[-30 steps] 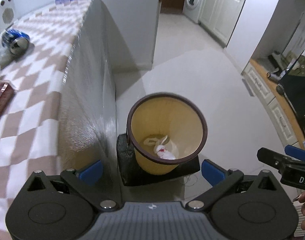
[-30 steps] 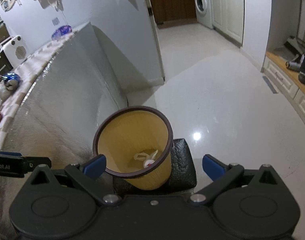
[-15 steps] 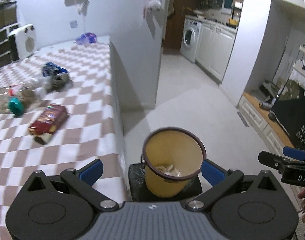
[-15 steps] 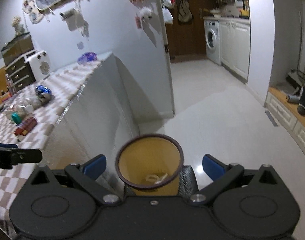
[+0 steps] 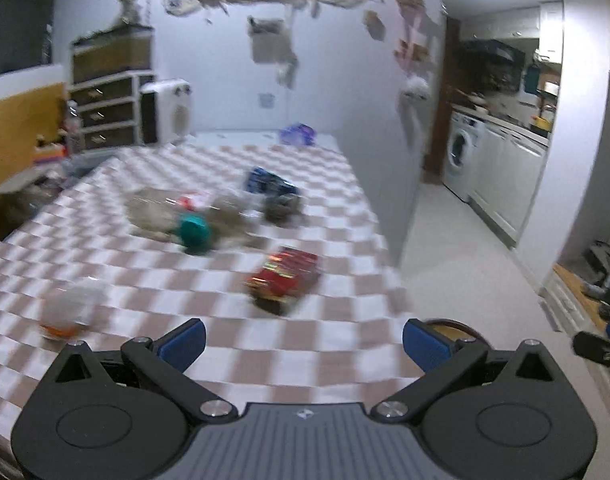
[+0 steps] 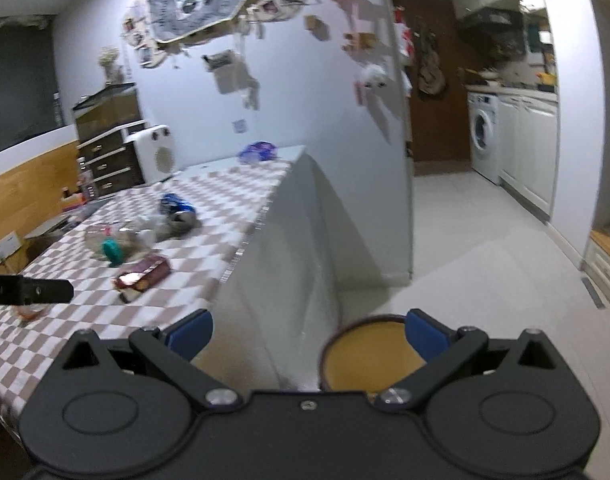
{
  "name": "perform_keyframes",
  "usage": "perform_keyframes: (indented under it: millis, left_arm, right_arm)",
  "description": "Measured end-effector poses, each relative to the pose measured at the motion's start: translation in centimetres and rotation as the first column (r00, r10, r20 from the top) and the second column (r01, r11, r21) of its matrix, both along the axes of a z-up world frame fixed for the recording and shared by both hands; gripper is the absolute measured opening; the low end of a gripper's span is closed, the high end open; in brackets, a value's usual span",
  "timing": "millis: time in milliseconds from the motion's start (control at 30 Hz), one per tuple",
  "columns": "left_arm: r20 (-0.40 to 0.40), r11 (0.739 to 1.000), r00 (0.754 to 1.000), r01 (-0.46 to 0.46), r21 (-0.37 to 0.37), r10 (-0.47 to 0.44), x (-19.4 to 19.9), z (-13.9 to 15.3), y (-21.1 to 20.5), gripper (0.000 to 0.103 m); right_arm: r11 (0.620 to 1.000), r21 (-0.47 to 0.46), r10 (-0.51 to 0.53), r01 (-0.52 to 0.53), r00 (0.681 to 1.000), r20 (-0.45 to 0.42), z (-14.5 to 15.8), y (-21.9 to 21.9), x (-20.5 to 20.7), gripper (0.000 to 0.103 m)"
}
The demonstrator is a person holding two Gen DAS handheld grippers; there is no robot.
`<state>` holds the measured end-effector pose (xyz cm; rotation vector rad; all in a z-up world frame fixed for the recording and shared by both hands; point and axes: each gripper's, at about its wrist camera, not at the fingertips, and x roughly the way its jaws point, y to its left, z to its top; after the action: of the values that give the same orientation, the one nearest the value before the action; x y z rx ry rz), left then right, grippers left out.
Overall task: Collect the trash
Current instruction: 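Move the left tool to the clear bag while the right tool approaches the red snack box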
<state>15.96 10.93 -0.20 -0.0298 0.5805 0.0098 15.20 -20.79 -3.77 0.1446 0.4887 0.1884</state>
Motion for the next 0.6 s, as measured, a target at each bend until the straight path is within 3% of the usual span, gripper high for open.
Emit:
perform_keyframes:
  millis: [333, 600]
  left_arm:
    - [0.044, 0.975, 0.978, -0.209, 0.078, 0.206, -0.5, -1.8, 9.7, 0.103]
    - [0.028, 0.957, 0.958, -0.288, 0.026, 0.287, 0.3, -4.3, 17.0, 0.103]
  right_arm:
    - [0.996, -0.028, 0.082, -0.081, 0.996, 0.028, -0.1, 7.2, 1.5, 0.103]
    - [0.987, 0.014, 0.161, -0.162, 0.986, 0.041, -0.4, 12.4, 3.4, 0.103]
